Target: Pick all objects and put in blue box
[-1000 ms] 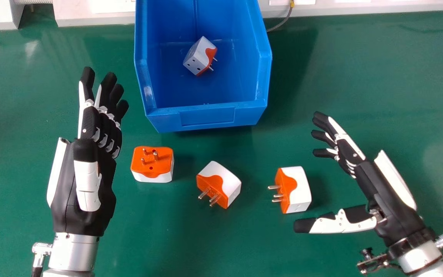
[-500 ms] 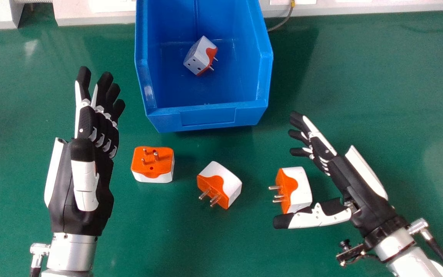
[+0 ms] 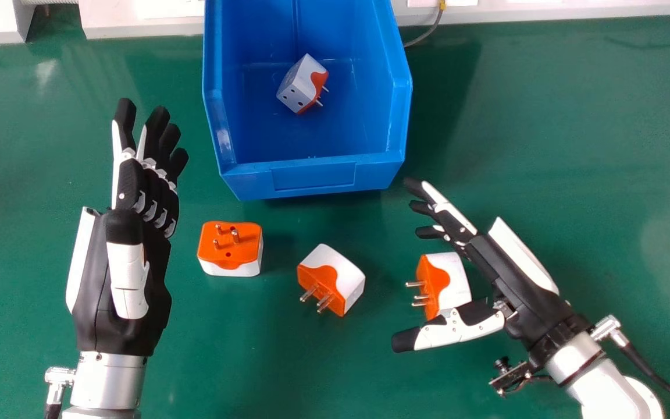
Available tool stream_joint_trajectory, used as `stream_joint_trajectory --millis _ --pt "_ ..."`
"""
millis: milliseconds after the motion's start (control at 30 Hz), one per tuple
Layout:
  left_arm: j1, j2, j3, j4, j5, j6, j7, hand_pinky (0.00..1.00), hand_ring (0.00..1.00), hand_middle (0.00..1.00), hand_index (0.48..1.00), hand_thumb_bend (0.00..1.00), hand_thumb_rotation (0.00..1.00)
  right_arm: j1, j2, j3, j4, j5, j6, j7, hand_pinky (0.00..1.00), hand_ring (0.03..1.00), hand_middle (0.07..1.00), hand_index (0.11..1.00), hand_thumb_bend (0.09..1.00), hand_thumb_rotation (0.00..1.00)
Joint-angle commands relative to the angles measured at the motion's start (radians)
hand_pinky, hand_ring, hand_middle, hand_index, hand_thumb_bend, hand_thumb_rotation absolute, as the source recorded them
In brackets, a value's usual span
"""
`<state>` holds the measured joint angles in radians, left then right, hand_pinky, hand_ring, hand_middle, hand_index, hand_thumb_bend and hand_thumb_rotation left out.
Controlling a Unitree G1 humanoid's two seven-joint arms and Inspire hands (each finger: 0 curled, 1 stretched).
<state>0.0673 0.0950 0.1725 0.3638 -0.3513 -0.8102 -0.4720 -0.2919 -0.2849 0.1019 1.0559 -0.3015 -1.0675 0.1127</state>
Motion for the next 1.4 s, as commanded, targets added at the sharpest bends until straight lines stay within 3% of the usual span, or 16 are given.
stream_joint_trajectory --millis 0,133,333,700,1033,1367 --pt "-0.003 0.001 0.002 -0.02 0.006 -0.022 0.0 1.0 1.0 1.0 1.0 0.9 1.0 -0.022 -0.025 0.003 -0.005 -0.005 -0.001 -0.018 0.83 0.93 0.958 0.946 1.0 0.28" --pt "0.0 0.003 0.002 -0.025 0.007 -0.019 0.002 1.0 1.0 1.0 1.0 0.9 1.0 -0.034 -0.058 0.015 0.01 -0.025 0.0 -0.022 0.84 0.932 0.957 0.943 1.0 0.28" --pt "0.002 0.007 0.004 -0.025 -0.001 -0.016 -0.005 1.0 1.0 1.0 1.0 0.9 1.0 -0.039 -0.11 0.039 -0.015 -0.055 0.013 -0.017 0.87 0.951 0.965 0.951 1.0 0.3" --pt "-0.005 0.009 0.005 -0.018 0.013 -0.014 0.004 1.0 1.0 1.0 1.0 0.9 1.0 -0.034 -0.148 0.068 -0.069 -0.095 0.041 -0.031 0.89 0.968 0.98 0.966 1.0 0.33" --pt "-0.008 0.008 0.003 -0.018 0.012 -0.018 0.0 1.0 1.0 1.0 1.0 0.9 1.0 -0.051 -0.16 0.166 -0.146 -0.352 0.2 -0.257 0.88 0.968 0.972 0.956 1.0 0.32" --pt "-0.002 0.005 0.001 -0.028 0.013 -0.019 0.004 1.0 1.0 1.0 1.0 0.9 1.0 -0.13 -0.191 0.258 -0.1 -0.406 0.281 -0.281 0.86 0.967 0.98 0.967 1.0 0.32"
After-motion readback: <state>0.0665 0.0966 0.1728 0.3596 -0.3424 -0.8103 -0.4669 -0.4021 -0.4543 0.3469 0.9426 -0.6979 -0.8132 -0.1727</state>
